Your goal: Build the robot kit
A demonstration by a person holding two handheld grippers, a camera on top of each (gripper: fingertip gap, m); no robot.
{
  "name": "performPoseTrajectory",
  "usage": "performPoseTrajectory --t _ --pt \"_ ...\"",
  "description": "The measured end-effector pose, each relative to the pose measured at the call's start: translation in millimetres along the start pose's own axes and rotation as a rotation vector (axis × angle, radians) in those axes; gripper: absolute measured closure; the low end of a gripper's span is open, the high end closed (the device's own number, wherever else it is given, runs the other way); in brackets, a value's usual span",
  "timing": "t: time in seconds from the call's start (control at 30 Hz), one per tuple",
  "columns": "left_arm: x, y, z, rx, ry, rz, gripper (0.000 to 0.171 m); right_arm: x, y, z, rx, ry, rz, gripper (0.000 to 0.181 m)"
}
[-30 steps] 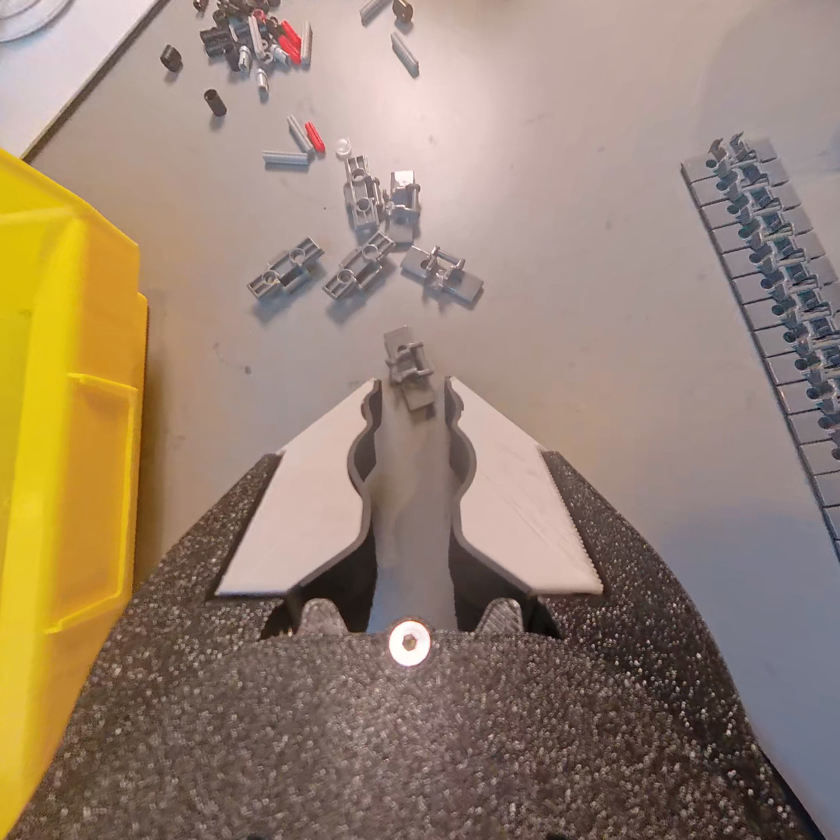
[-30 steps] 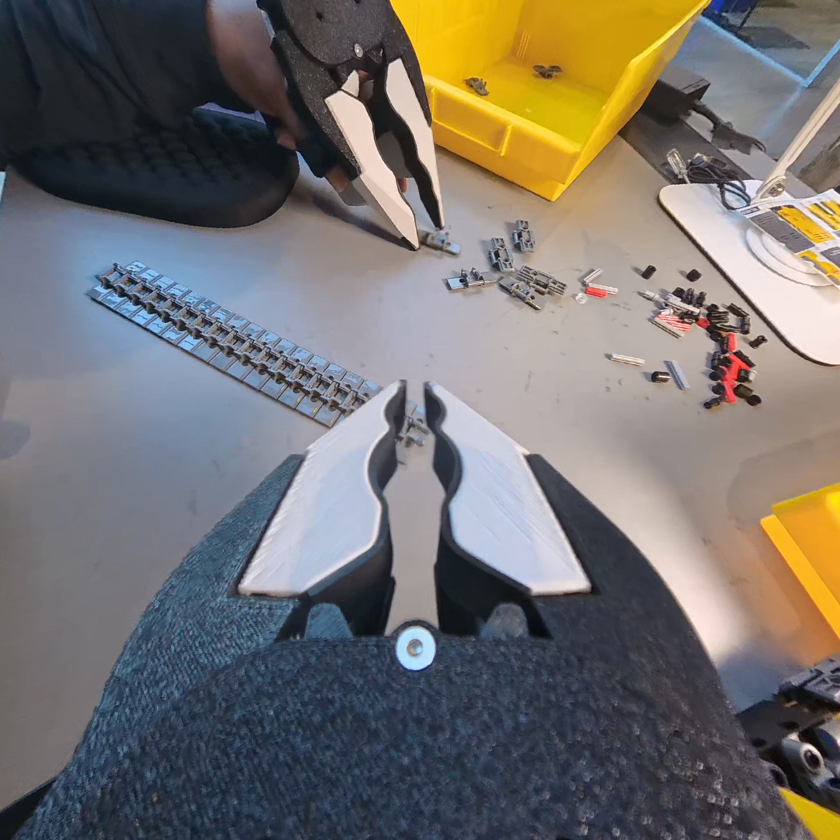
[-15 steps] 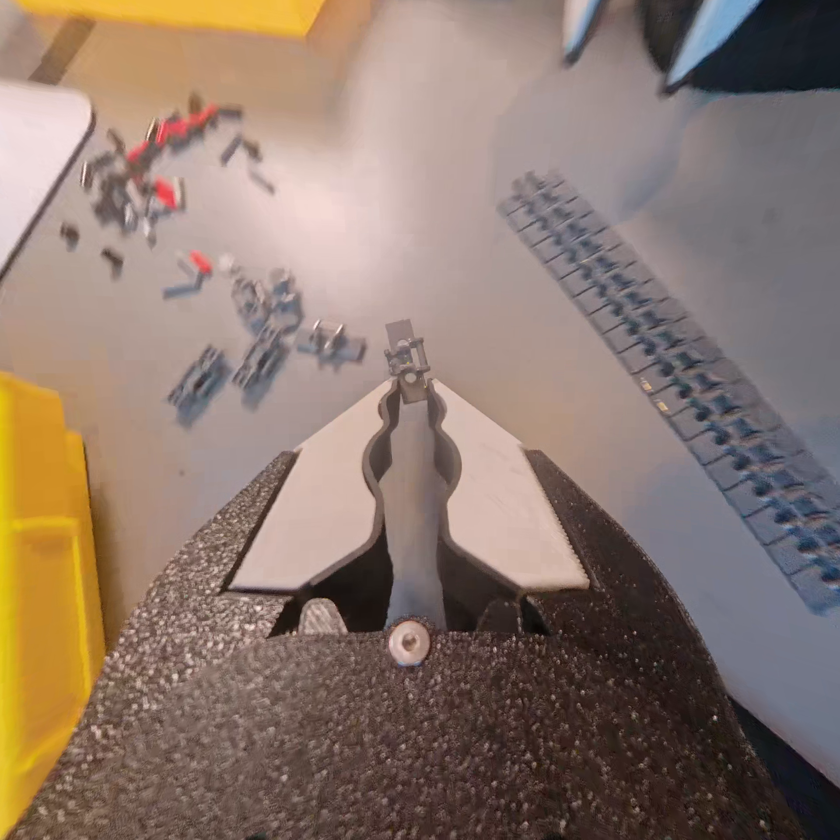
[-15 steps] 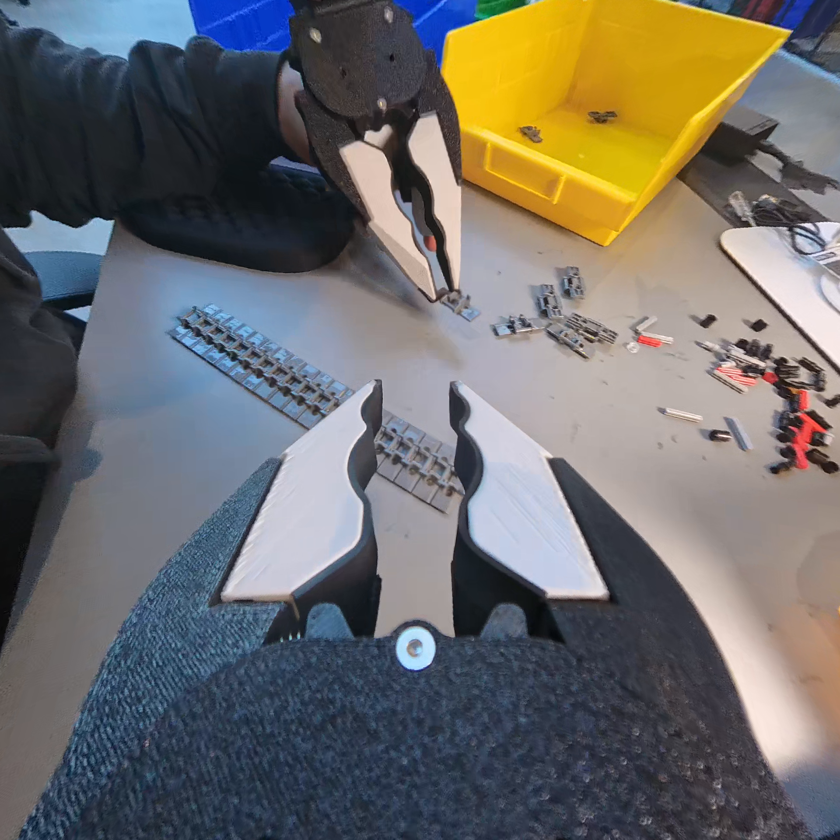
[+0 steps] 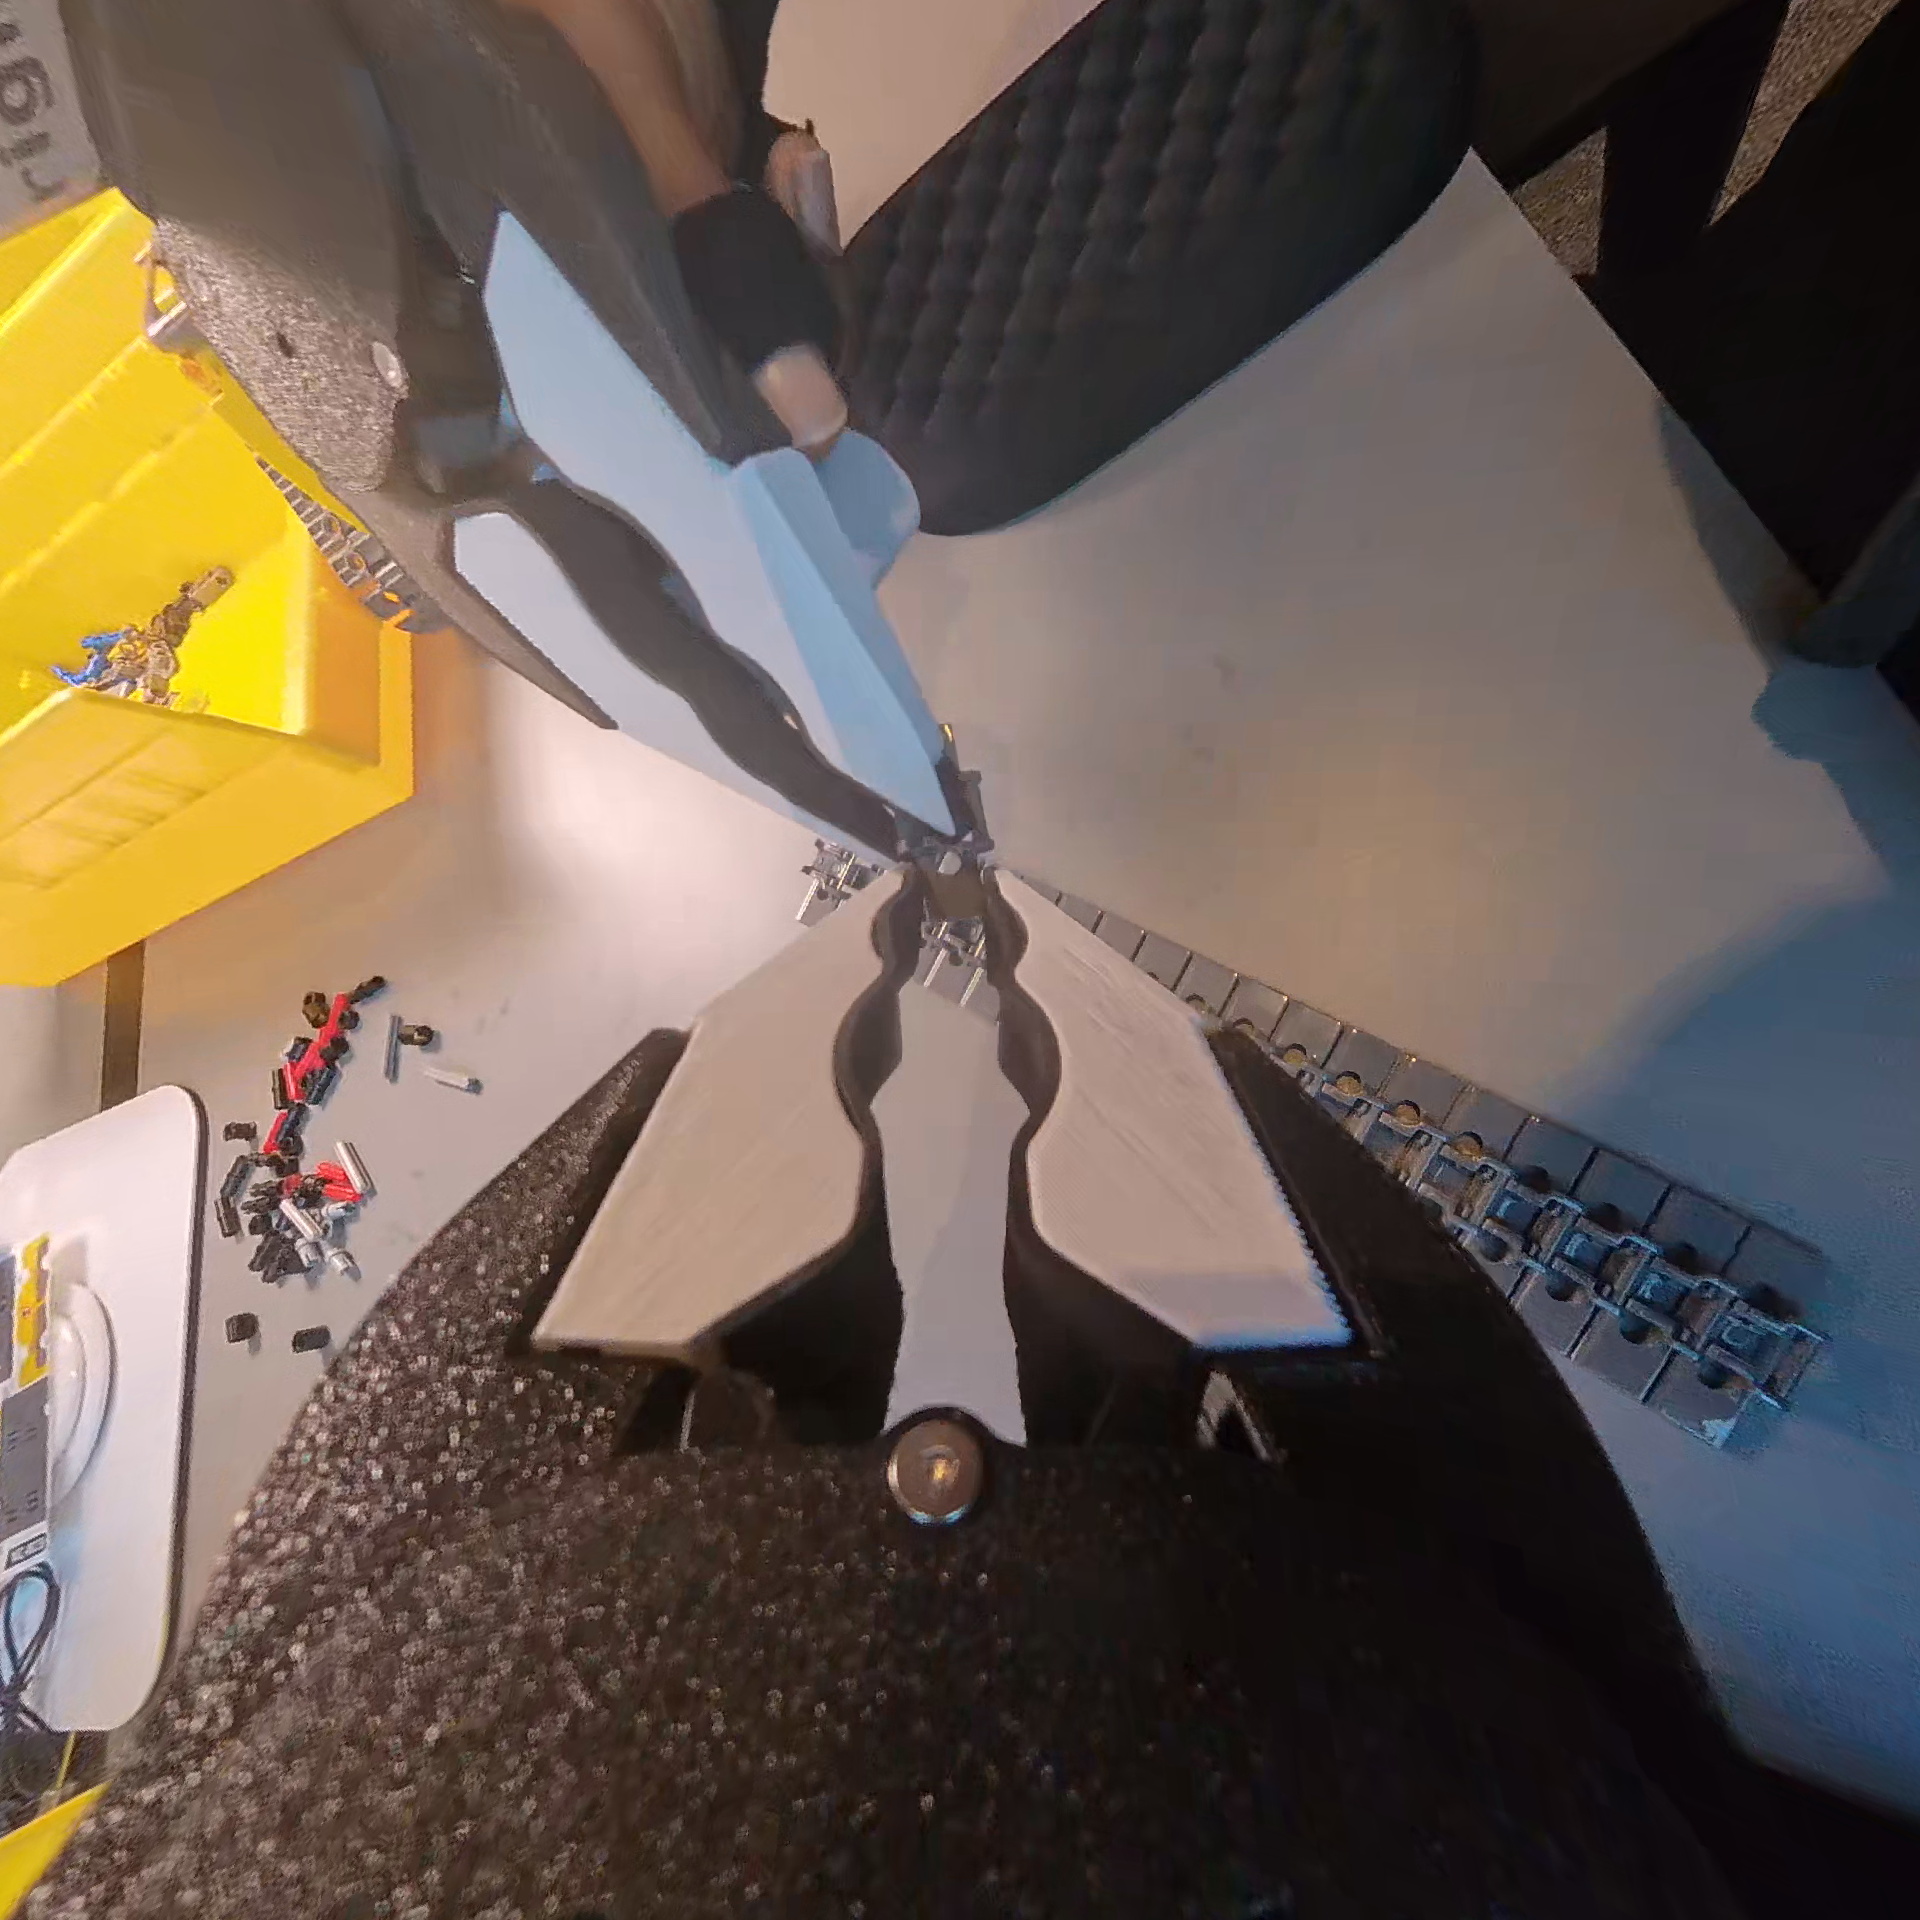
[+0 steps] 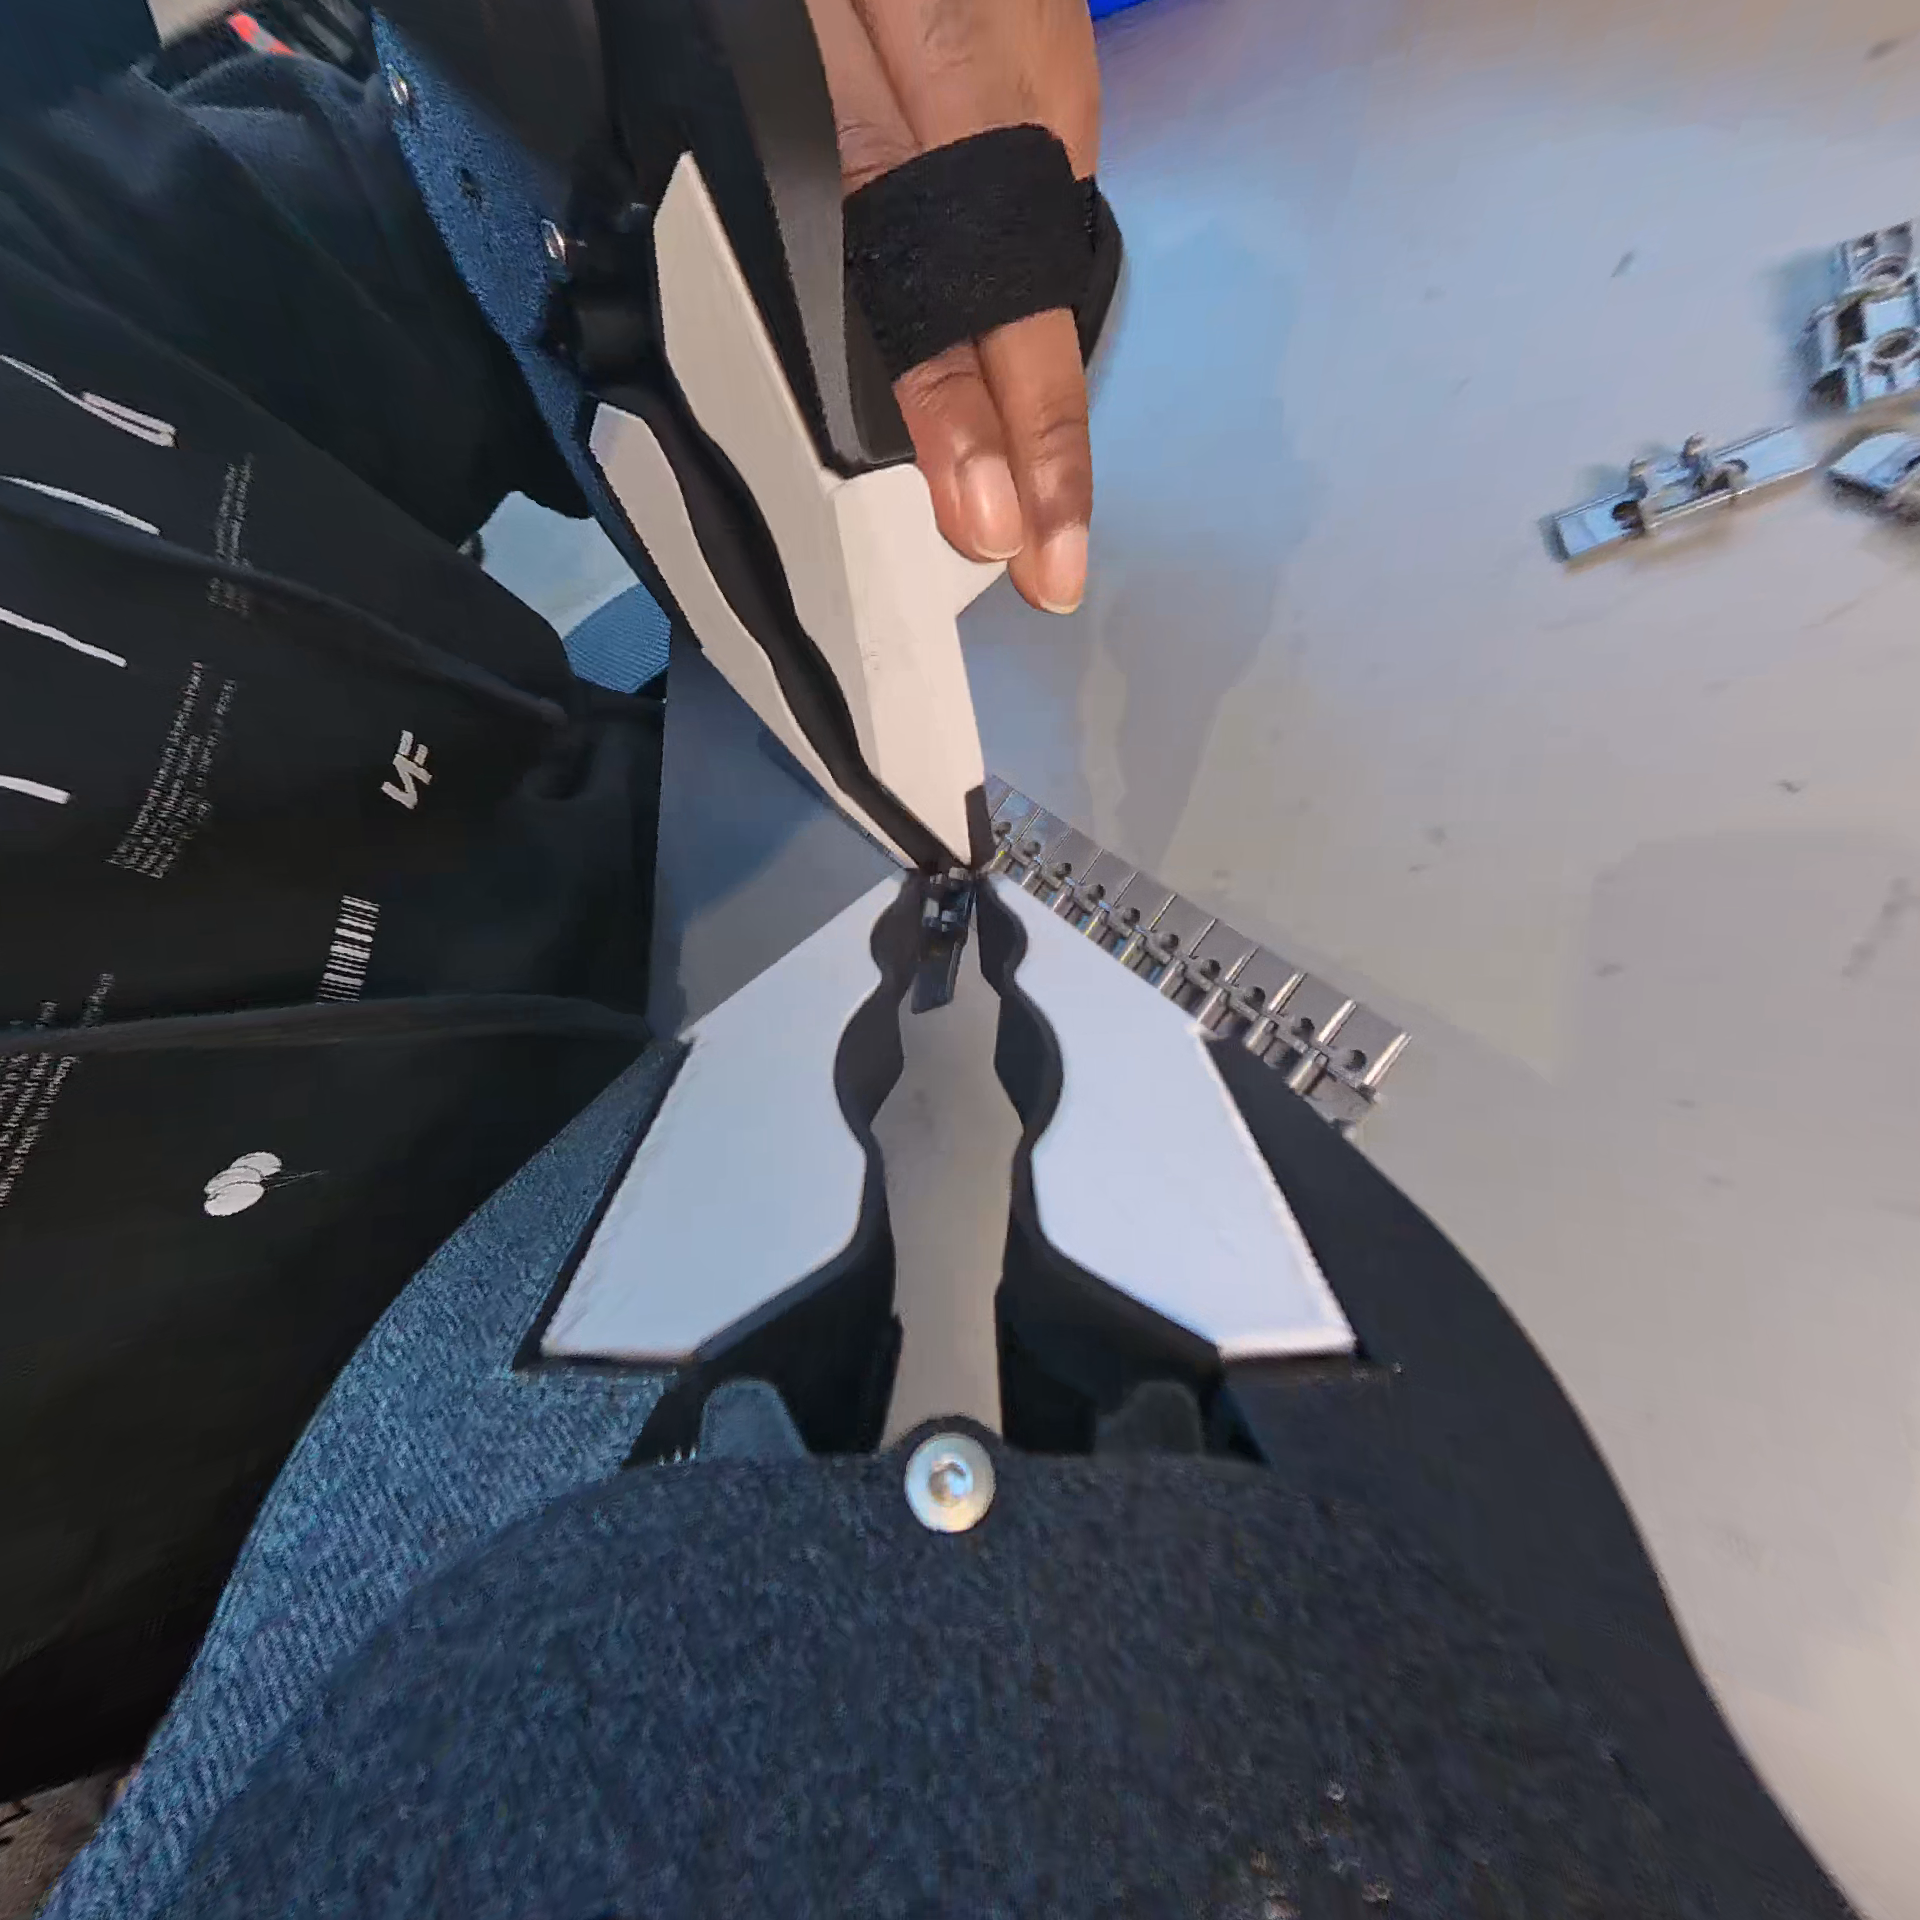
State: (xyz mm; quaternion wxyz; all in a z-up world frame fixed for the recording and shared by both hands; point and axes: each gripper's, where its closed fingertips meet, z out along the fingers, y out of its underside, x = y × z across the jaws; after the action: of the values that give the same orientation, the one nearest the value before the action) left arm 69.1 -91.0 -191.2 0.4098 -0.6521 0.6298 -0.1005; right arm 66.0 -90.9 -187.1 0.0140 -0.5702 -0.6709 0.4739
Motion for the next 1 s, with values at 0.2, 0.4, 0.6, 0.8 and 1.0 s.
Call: performPoseTrajectory --t 0.2,0.4,0.6,0.8,1.0 --pt "-18.9 -7.1 -10.8 0.246 -0.003 -0.371 0.156 1.7 -17.8 -16.6 0.213 0.045 -0.046 0.172" --pt "-31.3 -31.5 -31.2 0.535 0.135 -0.694 0.162 -14.0 -36.3 -35.6 0.435 0.107 -0.194 0.172" --pt "-23.2 -35.0 -29.0 0.528 0.174 -0.667 0.170 -18.9 -26.1 -27.9 0.359 0.200 -0.324 0.174" --pt "-19.6 -35.5 -26.0 0.532 0.185 -0.658 0.170 -18.4 -18.4 -20.3 0.223 0.208 -0.338 0.171" --pt "-25.3 -35.1 -32.4 0.559 0.155 -0.662 0.170 -15.9 -26.2 -21.1 0.197 0.217 -0.322 0.174"
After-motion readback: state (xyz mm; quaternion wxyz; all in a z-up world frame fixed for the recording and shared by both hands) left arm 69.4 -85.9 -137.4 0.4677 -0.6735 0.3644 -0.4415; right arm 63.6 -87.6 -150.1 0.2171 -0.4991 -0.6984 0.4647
